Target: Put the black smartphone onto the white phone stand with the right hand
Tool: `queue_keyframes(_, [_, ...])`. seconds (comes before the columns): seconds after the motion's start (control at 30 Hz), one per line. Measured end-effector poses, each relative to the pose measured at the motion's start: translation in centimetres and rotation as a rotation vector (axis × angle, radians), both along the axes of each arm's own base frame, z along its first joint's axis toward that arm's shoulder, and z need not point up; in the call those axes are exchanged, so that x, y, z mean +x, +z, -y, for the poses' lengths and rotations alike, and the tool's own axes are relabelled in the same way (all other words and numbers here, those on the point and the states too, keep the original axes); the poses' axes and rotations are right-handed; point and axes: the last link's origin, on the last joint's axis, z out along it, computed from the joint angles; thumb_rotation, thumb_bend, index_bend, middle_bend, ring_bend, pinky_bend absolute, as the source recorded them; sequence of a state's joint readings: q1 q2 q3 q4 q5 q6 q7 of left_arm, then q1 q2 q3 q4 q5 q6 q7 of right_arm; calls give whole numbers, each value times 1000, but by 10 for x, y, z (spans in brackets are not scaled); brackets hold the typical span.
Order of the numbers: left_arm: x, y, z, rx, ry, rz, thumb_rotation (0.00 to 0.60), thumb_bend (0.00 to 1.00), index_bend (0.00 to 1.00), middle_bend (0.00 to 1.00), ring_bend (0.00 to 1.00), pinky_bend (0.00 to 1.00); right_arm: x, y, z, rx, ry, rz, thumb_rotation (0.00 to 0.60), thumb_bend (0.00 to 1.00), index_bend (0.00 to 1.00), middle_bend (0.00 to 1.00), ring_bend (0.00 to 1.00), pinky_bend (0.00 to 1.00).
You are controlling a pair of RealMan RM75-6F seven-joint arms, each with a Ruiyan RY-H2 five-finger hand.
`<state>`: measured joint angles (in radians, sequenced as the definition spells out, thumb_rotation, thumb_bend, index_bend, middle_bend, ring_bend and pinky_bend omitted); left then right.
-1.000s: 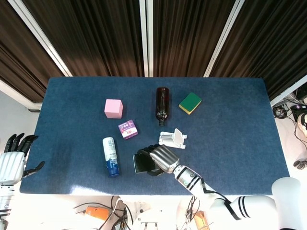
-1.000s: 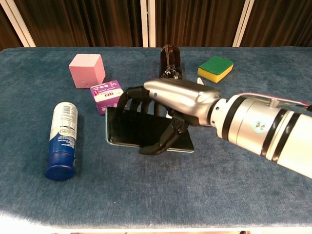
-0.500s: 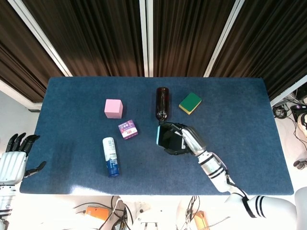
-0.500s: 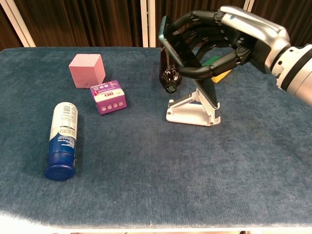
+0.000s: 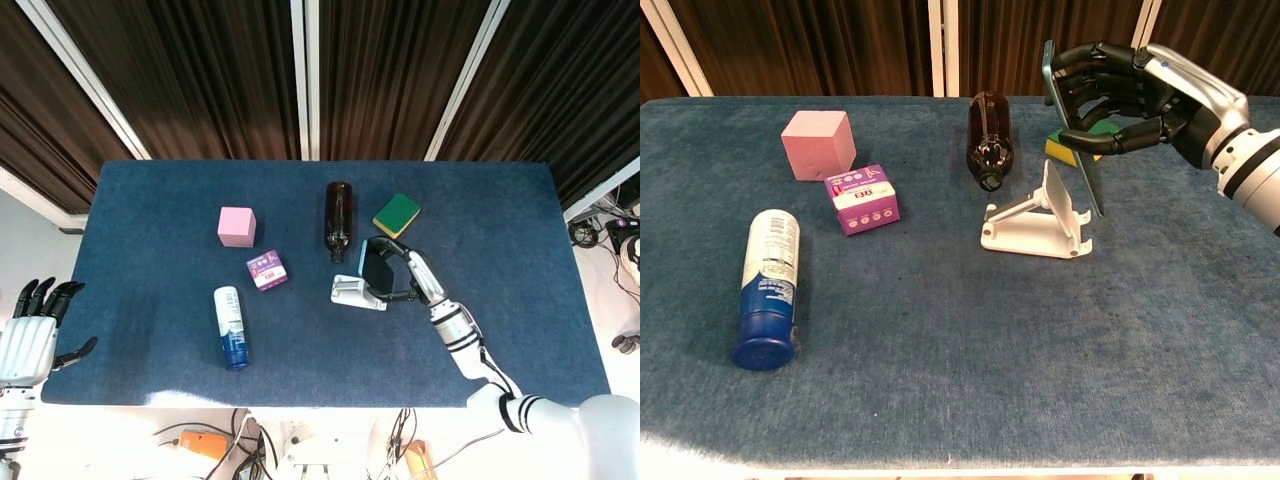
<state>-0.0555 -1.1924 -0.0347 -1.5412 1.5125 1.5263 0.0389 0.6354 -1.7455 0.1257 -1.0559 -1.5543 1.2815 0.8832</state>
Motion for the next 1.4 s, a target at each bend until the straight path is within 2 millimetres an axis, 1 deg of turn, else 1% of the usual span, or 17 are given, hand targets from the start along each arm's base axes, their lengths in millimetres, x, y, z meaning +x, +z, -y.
queue_keyframes(0.2, [1, 0, -1, -3, 2, -2, 600, 113, 169, 162, 62, 0, -1, -14, -1, 21, 30, 41, 600, 442, 547, 437, 318, 406])
queue_keyframes(0.47, [1, -1, -1, -5, 3, -1, 600, 114, 169, 162, 62, 0, 1, -25, 0, 20, 74, 41, 600, 431, 525, 424, 304, 384])
queue_keyframes(0.6, [0, -1, -1, -5, 5, 1, 600, 113, 169, 162, 62, 0, 3, -30, -1, 25, 82, 53, 600, 417, 499, 424, 291, 365])
queue_keyframes(0.93, [0, -2, -1, -9, 5, 4, 600, 113, 169, 162, 62, 0, -2, -33, 0, 24, 60, 63, 600, 398, 437, 406, 250, 313])
queue_keyframes(1.17, [0, -2, -2, -9, 7, 2, 600, 114, 169, 162, 62, 0, -5, -34, 1, 32, 47, 71, 600, 318, 353, 361, 209, 273])
queue_keyframes(1.4, [0, -2, -3, -12, 4, 2, 600, 113, 169, 162, 62, 0, -9, -35, 0, 47, 31, 73, 600, 282, 307, 324, 173, 246])
